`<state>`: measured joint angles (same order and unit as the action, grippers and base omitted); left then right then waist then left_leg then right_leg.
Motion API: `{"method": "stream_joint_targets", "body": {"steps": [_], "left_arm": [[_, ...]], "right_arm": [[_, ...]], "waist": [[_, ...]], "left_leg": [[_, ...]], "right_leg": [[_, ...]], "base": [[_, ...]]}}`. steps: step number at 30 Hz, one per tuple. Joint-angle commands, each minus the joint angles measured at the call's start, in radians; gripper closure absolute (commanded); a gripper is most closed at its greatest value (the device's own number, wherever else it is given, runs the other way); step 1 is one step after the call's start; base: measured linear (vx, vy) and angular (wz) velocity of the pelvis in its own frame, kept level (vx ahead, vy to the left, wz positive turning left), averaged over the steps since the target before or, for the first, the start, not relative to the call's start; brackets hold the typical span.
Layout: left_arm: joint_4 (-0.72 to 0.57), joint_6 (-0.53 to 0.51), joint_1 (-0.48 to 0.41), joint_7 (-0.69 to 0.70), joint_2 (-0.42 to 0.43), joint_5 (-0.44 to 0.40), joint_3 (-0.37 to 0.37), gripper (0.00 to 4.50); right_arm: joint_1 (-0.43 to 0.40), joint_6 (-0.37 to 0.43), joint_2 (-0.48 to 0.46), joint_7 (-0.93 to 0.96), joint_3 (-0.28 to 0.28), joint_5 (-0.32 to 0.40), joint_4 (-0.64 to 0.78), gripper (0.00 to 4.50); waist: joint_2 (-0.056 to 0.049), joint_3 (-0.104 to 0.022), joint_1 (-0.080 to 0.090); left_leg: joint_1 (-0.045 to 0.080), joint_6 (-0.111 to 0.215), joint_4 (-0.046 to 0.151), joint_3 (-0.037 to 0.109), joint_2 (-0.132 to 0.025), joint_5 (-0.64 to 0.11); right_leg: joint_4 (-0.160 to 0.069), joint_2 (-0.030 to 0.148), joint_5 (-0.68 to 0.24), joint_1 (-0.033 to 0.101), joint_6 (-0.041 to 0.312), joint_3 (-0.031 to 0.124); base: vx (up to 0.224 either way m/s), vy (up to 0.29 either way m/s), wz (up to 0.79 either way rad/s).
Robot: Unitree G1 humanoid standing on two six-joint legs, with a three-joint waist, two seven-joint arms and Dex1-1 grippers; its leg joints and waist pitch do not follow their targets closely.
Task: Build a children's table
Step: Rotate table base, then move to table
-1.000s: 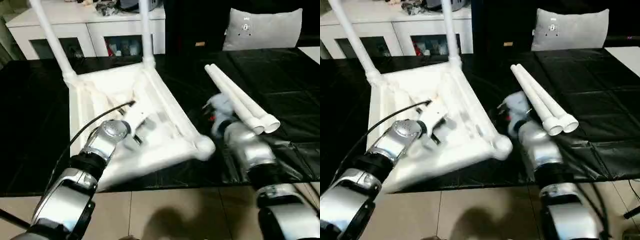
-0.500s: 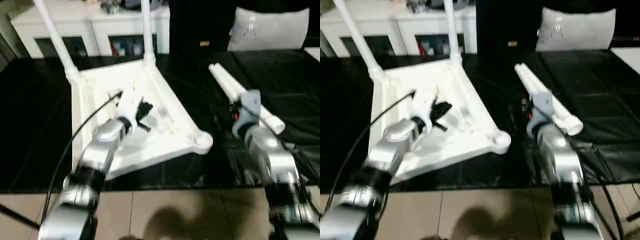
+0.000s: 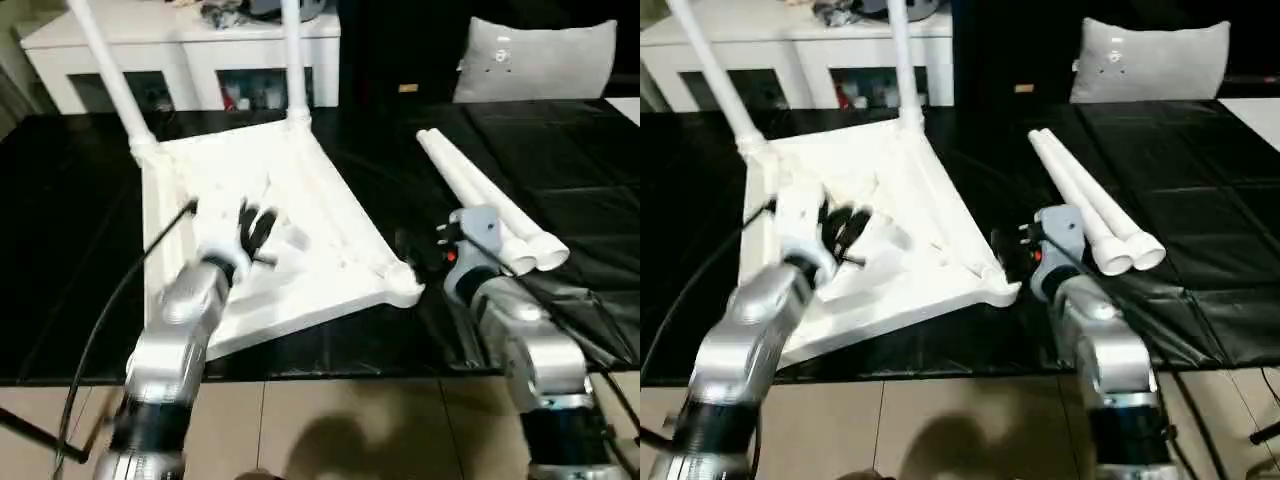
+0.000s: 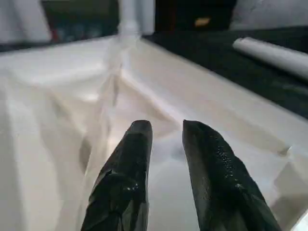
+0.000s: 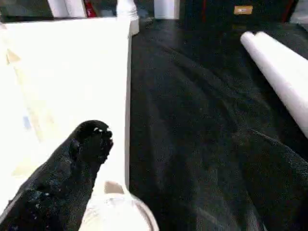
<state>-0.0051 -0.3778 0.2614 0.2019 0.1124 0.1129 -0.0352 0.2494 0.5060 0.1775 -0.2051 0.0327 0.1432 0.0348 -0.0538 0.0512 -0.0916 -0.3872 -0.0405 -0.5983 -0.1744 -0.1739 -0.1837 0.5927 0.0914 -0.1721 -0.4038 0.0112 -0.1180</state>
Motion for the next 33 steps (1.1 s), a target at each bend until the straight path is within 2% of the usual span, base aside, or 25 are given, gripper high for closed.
{"method": "stream_joint_targets", "body": {"steps": [1,5,8,10,11,12,13,14,15,16,17,19,20,21,22,23,24,26,27,28,29,30,31,32,33], "left_arm": [[-0.054,-0.029,-0.007,-0.023,-0.005,-0.002,-0.002,3.22],[-0.094,-0.057,-0.032,-0.035,-0.005,-0.006,0.004,3.22],[-0.126,-0.075,-0.059,-0.036,-0.002,-0.005,0.005,3.22],[-0.143,-0.084,-0.071,-0.038,0.001,-0.007,0.004,3.22],[-0.154,-0.085,-0.078,-0.045,0.001,-0.011,0.003,3.22],[-0.160,-0.085,-0.081,-0.050,0.000,-0.013,0.003,3.22],[-0.169,-0.093,-0.083,-0.055,0.004,-0.019,0.003,3.22],[-0.183,-0.108,-0.087,-0.059,0.012,-0.029,0.005,3.22],[-0.192,-0.117,-0.090,-0.060,0.018,-0.034,0.007,3.22],[-0.218,-0.115,-0.104,-0.059,0.023,-0.035,0.008,3.22],[-0.231,-0.108,-0.112,-0.057,0.023,-0.033,0.006,3.22],[-0.263,-0.102,-0.132,-0.057,0.026,-0.035,0.010,3.22],[-0.302,-0.106,-0.157,-0.061,0.024,-0.033,0.011,3.22],[-0.317,-0.105,-0.169,-0.066,0.021,-0.034,0.009,3.22],[-0.325,-0.106,-0.176,-0.070,0.018,-0.034,0.007,3.22],[-0.333,-0.106,-0.183,-0.073,0.015,-0.032,0.004,3.22],[-0.341,-0.115,-0.190,-0.074,0.009,-0.022,-0.001,3.22],[-0.350,-0.121,-0.197,-0.072,0.008,-0.018,-0.001,3.22],[-0.355,-0.124,-0.202,-0.069,0.010,-0.016,-0.002,3.22],[-0.344,-0.120,-0.196,-0.074,0.008,-0.016,-0.007,3.22],[-0.336,-0.118,-0.192,-0.077,0.006,-0.016,-0.010,3.22],[-0.319,-0.116,-0.187,-0.077,0.008,-0.020,-0.007,3.22],[-0.319,-0.116,-0.187,-0.077,0.008,-0.020,-0.007,3.22],[-0.313,-0.116,-0.185,-0.078,0.009,-0.023,-0.003,3.22],[-0.304,-0.113,-0.188,-0.073,0.007,-0.020,0.003,3.22]], "right_arm": [[-0.021,0.027,0.003,0.005,0.002,-0.005,0.049,0.00],[-0.046,0.005,0.004,-0.016,0.000,0.005,0.078,0.00],[-0.067,0.017,-0.024,0.005,0.010,0.026,0.118,0.00],[-0.090,0.020,-0.025,0.005,0.001,0.028,0.147,0.00],[-0.106,0.020,-0.021,0.005,-0.007,0.023,0.158,0.00],[-0.113,0.021,-0.020,0.005,-0.010,0.020,0.162,0.00],[-0.124,0.027,-0.019,0.006,-0.013,0.019,0.171,0.00],[-0.139,0.035,-0.020,0.007,-0.016,0.019,0.184,0.00],[-0.146,0.039,-0.021,0.009,-0.017,0.019,0.191,0.00],[-0.157,0.044,-0.028,0.009,-0.015,0.023,0.201,0.00],[-0.161,0.046,-0.032,0.010,-0.012,0.026,0.205,0.00],[-0.166,0.052,-0.037,0.014,-0.007,0.028,0.210,0.00],[-0.171,0.061,-0.040,0.018,0.001,0.035,0.216,0.00],[-0.172,0.062,-0.037,0.019,0.000,0.035,0.220,0.00],[-0.173,0.063,-0.035,0.020,-0.002,0.035,0.223,0.00],[-0.175,0.061,-0.030,0.018,-0.005,0.034,0.227,0.00],[-0.177,0.055,-0.026,0.012,-0.007,0.033,0.231,0.00],[-0.178,0.051,-0.019,0.006,-0.008,0.030,0.232,0.00],[-0.179,0.050,-0.016,0.003,-0.008,0.025,0.233,0.00],[-0.176,0.051,-0.021,0.005,-0.007,0.024,0.225,0.00],[-0.174,0.053,-0.024,0.007,-0.006,0.025,0.221,0.00],[-0.172,0.054,-0.025,0.003,-0.011,0.022,0.213,0.00],[-0.172,0.054,-0.025,0.003,-0.011,0.022,0.213,0.00],[-0.172,0.055,-0.024,0.001,-0.015,0.022,0.211,0.00],[-0.171,0.052,-0.018,-0.007,-0.030,0.015,0.206,0.00]], "waist": [[0.015,-0.065,0.002],[0.009,-0.062,0.026],[-0.015,-0.064,0.046],[0.010,-0.062,0.054],[0.075,-0.066,0.048],[0.084,-0.068,0.022],[0.075,-0.056,0.007],[0.078,-0.049,0.000],[0.070,-0.046,-0.007],[0.047,-0.053,-0.004],[0.029,-0.065,0.003],[0.012,-0.067,0.002],[0.011,-0.063,0.004],[0.032,-0.042,-0.005],[0.051,-0.025,-0.008],[0.068,-0.017,-0.027],[0.073,-0.017,-0.036],[0.052,-0.029,-0.037],[0.019,-0.041,-0.027],[-0.006,-0.033,-0.047],[-0.006,-0.022,-0.052],[0.043,-0.029,-0.028],[0.063,-0.012,-0.040],[0.068,-0.008,-0.048],[0.077,-0.023,-0.059]], "left_leg": [[0.013,0.016,0.079,0.023,-0.056,-0.223],[0.032,-0.014,0.102,0.055,-0.099,-0.303],[0.062,0.103,0.158,0.123,-0.231,-0.260],[0.049,0.198,0.143,0.106,-0.206,-0.211],[-0.003,0.203,-0.028,-0.019,0.020,-0.262],[-0.010,0.184,-0.116,-0.027,0.065,-0.238],[-0.048,0.136,-0.135,-0.001,0.054,-0.126],[-0.051,0.119,-0.121,0.004,0.058,-0.101],[-0.040,0.117,-0.062,0.020,0.044,-0.095],[-0.021,0.136,0.001,0.045,0.001,-0.101],[-0.010,0.172,0.027,0.092,-0.064,-0.103],[0.017,0.208,0.066,0.137,-0.170,-0.189],[0.026,0.214,0.091,0.158,-0.223,-0.243],[0.014,0.149,0.080,0.125,-0.173,-0.344],[0.020,0.083,0.047,0.084,-0.095,-0.382],[0.066,0.052,-0.068,0.009,0.042,-0.210],[0.043,0.085,-0.053,0.011,0.045,-0.147],[0.057,0.092,0.005,0.020,0.003,-0.178],[0.078,0.113,0.048,0.072,-0.117,-0.319],[0.014,0.077,0.140,0.098,-0.233,-0.532],[0.031,-0.006,0.192,0.010,-0.147,-0.776],[0.053,-0.005,0.160,0.031,-0.127,-0.796],[0.080,-0.071,0.050,0.031,-0.030,-0.609],[0.086,-0.051,-0.009,0.034,-0.019,-0.459],[0.054,-0.016,-0.018,0.052,-0.025,-0.211]], "right_leg": [[-0.086,0.064,-0.326,0.044,0.080,0.063],[-0.088,0.017,-0.248,0.041,0.061,0.032],[0.019,0.017,-0.131,0.017,0.088,0.033],[0.029,0.034,-0.089,0.011,0.159,0.055],[-0.095,0.030,-0.166,0.033,0.267,0.063],[-0.123,0.073,-0.300,0.050,0.256,0.075],[-0.126,0.105,-0.469,0.066,0.135,0.087],[-0.132,0.095,-0.526,0.062,0.029,0.081],[-0.133,0.094,-0.564,0.067,-0.131,0.088],[-0.139,0.077,-0.481,0.076,-0.193,0.058],[-0.112,0.048,-0.370,0.071,-0.222,0.032],[-0.072,0.067,-0.299,0.065,-0.149,0.041],[0.014,0.096,-0.172,0.055,-0.052,0.083],[-0.023,0.120,-0.240,0.049,-0.001,0.124],[-0.090,0.123,-0.494,0.035,-0.029,0.123],[-0.185,0.105,-0.942,-0.001,-0.172,0.113],[-0.186,0.091,-0.986,0.028,-0.224,0.095],[-0.207,0.025,-0.775,0.039,-0.284,0.003],[-0.184,0.022,-0.604,0.065,-0.225,-0.035],[0.070,0.042,-0.210,0.083,-0.043,0.022],[0.118,-0.007,-0.143,0.046,0.038,0.017],[0.107,0.018,-0.212,0.057,0.020,0.070],[-0.074,0.108,-0.689,0.002,-0.027,0.119],[-0.123,0.151,-0.918,-0.011,-0.051,0.133],[-0.128,0.168,-0.985,0.033,-0.064,0.148]], "base": [[0.000,0.000,0.00],[0.000,0.000,0.00],[0.007,-0.059,0.00],[0.007,-0.143,-0.01],[0.007,-0.162,-0.01],[0.004,-0.156,-0.01],[-0.022,-0.149,-0.05],[-0.022,-0.149,-0.05],[-0.033,-0.135,-0.04],[-0.035,-0.078,-0.08],[-0.035,-0.078,-0.08],[-0.002,-0.026,-0.02],[-0.003,-0.053,-0.05],[-0.032,-0.055,0.03],[-0.065,-0.059,0.17],[-0.065,-0.059,0.17],[-0.043,-0.053,0.04],[0.000,0.000,0.00],[0.000,0.000,0.00],[-0.079,0.052,0.08],[-0.053,0.055,0.08],[0.000,0.000,0.00],[0.000,0.000,0.00],[0.000,0.000,0.00],[0.000,0.000,0.00]]}}
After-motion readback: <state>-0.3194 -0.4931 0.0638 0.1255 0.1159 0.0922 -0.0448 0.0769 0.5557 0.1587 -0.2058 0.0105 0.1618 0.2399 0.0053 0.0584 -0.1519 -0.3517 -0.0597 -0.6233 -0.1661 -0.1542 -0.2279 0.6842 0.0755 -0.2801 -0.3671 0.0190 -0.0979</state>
